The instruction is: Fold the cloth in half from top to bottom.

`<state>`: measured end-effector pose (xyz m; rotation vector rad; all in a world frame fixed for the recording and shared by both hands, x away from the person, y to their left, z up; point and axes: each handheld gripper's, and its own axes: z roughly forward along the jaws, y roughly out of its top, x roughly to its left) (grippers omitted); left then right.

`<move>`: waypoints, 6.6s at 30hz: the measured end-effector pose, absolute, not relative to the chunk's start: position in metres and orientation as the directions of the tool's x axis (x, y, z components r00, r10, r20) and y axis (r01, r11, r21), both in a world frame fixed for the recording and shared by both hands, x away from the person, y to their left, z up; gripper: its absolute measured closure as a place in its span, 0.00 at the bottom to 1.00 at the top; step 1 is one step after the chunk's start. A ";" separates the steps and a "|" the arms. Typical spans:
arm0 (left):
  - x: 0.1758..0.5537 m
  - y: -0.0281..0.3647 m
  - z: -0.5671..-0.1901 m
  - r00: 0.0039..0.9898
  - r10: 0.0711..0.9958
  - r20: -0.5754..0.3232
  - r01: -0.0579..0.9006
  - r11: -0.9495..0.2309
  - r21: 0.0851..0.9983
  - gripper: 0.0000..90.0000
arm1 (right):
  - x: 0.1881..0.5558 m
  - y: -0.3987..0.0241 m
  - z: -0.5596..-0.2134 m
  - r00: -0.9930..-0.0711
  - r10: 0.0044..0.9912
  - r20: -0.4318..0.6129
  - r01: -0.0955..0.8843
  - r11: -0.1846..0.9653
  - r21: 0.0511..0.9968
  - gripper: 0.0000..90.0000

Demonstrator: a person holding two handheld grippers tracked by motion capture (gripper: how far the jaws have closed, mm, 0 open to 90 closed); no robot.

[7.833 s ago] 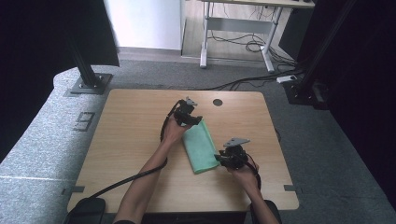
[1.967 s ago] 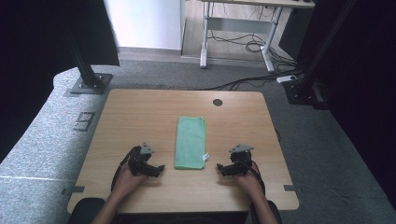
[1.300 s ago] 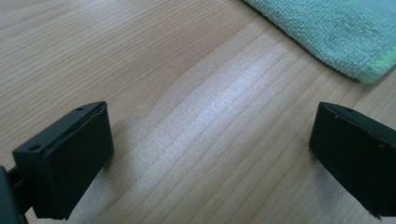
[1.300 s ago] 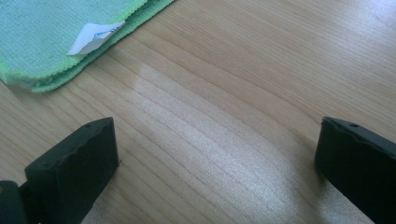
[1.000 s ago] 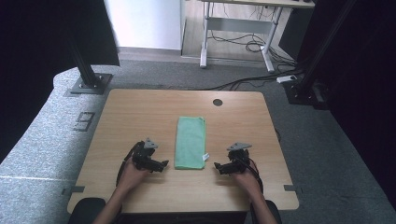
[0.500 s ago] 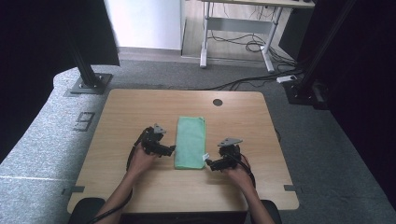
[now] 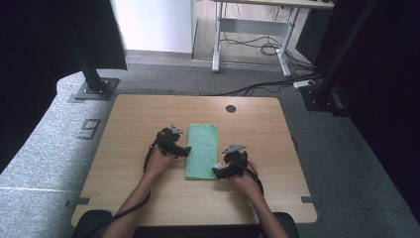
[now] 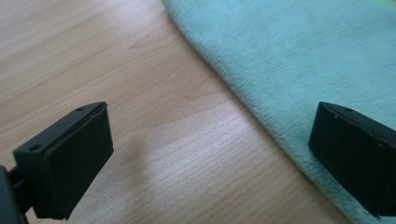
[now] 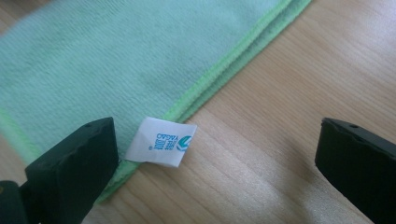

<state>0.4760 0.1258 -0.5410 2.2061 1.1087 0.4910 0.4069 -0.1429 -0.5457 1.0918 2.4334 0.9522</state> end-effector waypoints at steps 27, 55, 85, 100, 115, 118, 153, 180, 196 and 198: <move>0.419 0.145 -0.548 0.623 0.782 0.005 0.584 -0.469 0.662 0.00 | 0.358 -0.138 -0.550 -0.697 0.717 0.013 0.539 0.511 0.670 0.00; 0.409 0.149 -0.549 0.632 0.774 -0.017 0.587 -0.465 0.662 0.00 | 0.404 -0.127 -0.525 -0.688 0.723 0.060 0.534 0.448 0.717 0.08; 0.409 0.149 -0.549 0.633 0.774 -0.017 0.587 -0.466 0.662 0.00 | 0.496 -0.104 -0.515 -0.671 0.741 0.037 0.557 0.470 0.685 0.54; 0.409 0.149 -0.549 0.632 0.774 -0.017 0.588 -0.465 0.662 0.00 | 0.510 -0.103 -0.534 -0.702 0.709 0.067 0.578 0.513 0.635 0.79; 0.410 0.148 -0.549 0.663 0.748 -0.022 0.569 -0.484 0.665 0.01 | 0.508 -0.100 -0.532 -0.711 0.698 0.085 0.585 0.520 0.623 0.94; 0.410 0.148 -0.549 0.664 0.747 -0.020 0.566 -0.486 0.666 0.01 | 0.507 -0.098 -0.530 -0.710 0.701 0.071 0.580 0.525 0.622 0.94; 0.409 0.147 -0.549 0.648 0.761 -0.017 0.577 -0.477 0.663 0.01 | 0.397 -0.110 -0.442 -0.852 0.520 -0.062 0.270 0.538 0.799 0.95; 0.408 0.147 -0.549 0.648 0.761 -0.017 0.577 -0.476 0.664 0.01 | 0.326 -0.120 -0.509 -0.865 0.493 0.090 0.387 0.544 0.744 0.94; 0.402 0.151 -0.536 0.746 0.662 -0.067 0.538 -0.541 0.647 0.04 | 0.320 -0.120 -0.535 -0.842 0.522 0.132 0.453 0.553 0.699 0.93; 0.400 0.152 -0.533 0.756 0.651 -0.071 0.530 -0.544 0.650 0.04 | 0.320 -0.121 -0.536 -0.840 0.524 0.140 0.459 0.548 0.699 0.93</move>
